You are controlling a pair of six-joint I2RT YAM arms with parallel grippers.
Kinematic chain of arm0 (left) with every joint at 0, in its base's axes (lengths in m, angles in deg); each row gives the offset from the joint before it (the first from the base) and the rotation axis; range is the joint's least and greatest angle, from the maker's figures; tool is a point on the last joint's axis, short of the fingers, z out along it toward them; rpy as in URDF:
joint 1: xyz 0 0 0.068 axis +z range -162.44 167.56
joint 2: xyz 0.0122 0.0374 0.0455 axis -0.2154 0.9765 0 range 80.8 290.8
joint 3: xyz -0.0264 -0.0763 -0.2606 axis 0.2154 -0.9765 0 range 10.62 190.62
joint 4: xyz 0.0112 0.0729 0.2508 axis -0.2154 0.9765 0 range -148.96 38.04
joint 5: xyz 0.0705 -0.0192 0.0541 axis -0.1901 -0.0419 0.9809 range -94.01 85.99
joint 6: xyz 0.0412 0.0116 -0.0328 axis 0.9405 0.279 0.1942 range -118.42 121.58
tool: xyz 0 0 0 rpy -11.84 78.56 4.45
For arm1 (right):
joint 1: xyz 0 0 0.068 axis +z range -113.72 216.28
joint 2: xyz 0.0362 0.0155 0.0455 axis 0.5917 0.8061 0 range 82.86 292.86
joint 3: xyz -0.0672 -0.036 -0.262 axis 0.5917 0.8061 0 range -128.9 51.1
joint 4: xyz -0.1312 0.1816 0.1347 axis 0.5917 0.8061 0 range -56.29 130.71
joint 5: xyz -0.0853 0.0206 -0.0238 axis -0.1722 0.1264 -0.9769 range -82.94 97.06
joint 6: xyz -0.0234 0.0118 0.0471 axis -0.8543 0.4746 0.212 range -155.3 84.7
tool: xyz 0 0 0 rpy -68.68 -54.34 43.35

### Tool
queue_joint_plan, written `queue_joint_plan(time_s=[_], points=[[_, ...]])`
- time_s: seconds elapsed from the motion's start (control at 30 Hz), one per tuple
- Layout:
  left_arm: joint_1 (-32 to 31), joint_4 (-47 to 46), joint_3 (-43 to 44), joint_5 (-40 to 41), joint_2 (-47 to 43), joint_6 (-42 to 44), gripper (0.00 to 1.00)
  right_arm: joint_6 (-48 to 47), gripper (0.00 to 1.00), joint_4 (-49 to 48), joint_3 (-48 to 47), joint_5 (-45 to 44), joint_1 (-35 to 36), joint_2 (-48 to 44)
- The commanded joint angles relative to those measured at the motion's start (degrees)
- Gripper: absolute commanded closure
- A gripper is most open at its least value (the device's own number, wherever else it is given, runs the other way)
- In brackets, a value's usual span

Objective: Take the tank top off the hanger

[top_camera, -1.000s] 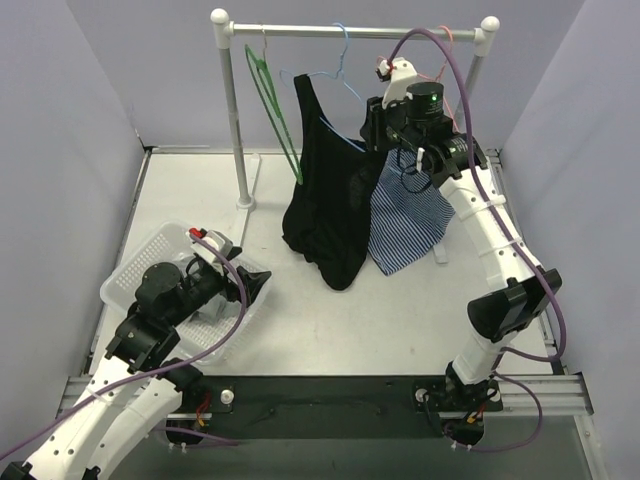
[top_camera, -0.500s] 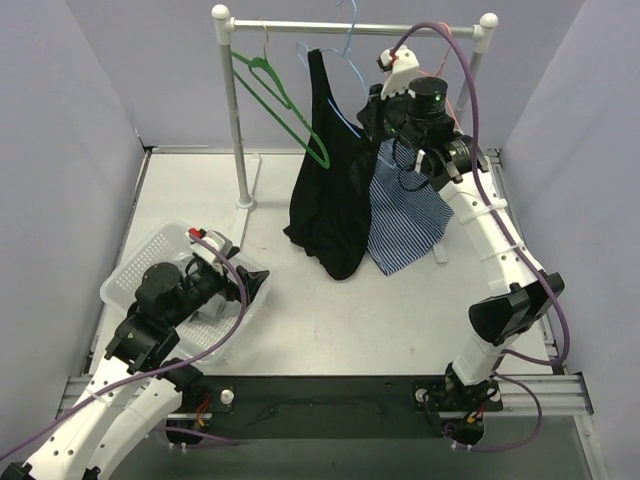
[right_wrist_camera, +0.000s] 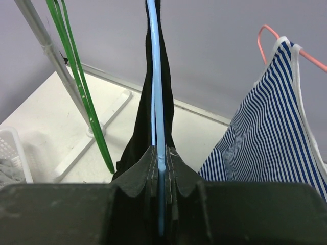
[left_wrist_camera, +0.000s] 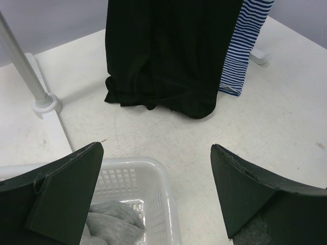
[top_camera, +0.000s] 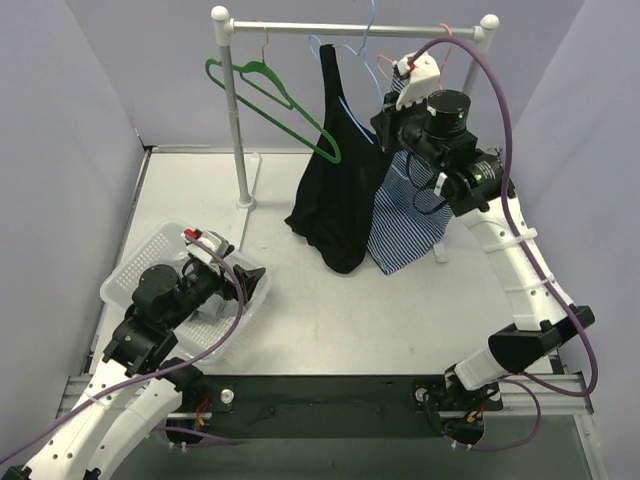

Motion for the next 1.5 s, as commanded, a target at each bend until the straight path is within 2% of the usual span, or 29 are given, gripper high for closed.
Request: queue_joint_plan(time_s=[0.0,0.27,0.4,0.6,0.9,1.1,1.27,1.47], points=[[0.43,-0.68,2.47,0.8,0.25,0.61,0.03,1.7,1.0,1.22,1.41,-2.45,0.66,-4.5],[0.43,0.72,3.7,-0.69,2.01,0.87,0.03,4.25,1.0,6.33,16.95,-3.77,4.17,-17.67],[0.52,0.9,4.23,-2.27,3.5,0.87,0.03,5.12,1.0,10.8,21.1,-8.6,7.52,-23.22],[0.43,1.6,5.37,-4.46,3.77,0.08,0.03,8.56,1.0,15.82,33.99,-5.54,9.19,-34.82],[0.43,0.37,12.57,-20.1,8.41,-0.45,0.03,7.86,1.0,17.85,41.4,16.96,9.45,-44.32],[0.43,2.47,23.81,-29.05,17.1,5.09,0.03,8.56,1.0,12.49,45.8,31.54,9.63,-46.79],[0.43,4.24,32.07,-40.92,23.18,7.38,0.06,9.0,1.0,8.45,48.26,36.83,9.8,-47.84],[0.25,2.31,32.79,-53.41,28.72,4.66,0.13,9.62,1.0,3.43,50.9,40.79,9.8,-49.51]])
